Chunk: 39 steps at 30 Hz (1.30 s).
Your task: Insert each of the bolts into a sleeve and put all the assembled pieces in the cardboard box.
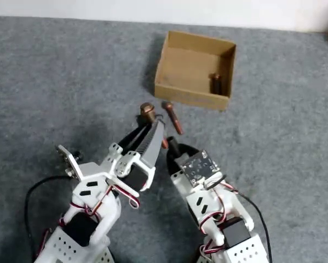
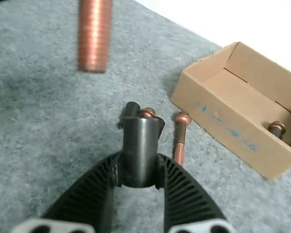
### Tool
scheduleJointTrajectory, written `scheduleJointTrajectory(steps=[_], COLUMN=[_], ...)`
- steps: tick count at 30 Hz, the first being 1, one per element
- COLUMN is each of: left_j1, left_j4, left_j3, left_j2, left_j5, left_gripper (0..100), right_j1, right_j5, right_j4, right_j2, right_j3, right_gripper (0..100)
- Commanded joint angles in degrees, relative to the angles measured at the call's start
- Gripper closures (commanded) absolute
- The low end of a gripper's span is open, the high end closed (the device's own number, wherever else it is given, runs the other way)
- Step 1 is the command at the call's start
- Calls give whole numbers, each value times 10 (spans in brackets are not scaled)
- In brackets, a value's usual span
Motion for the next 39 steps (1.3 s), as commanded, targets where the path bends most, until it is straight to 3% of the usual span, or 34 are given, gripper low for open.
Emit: scheduleJointTrajectory(steps=[1, 15, 24, 39], left_j1=[31, -11, -22, -28], left_j4=[31, 41, 59, 40], left_j3=[11, 11, 11, 0], left_j2=[-13, -13, -13, -13], left_j5=[-5, -6, -6, -32], left_gripper=[994, 994, 994, 994], right_j1=[13, -59, -69, -69], right_j5=[6, 6, 4, -25], right_j4=[-17, 96, 97, 101], right_j2=[-7, -7, -7, -7], right_j3=[1, -78, -161, -161], right_gripper=[993, 993, 993, 993])
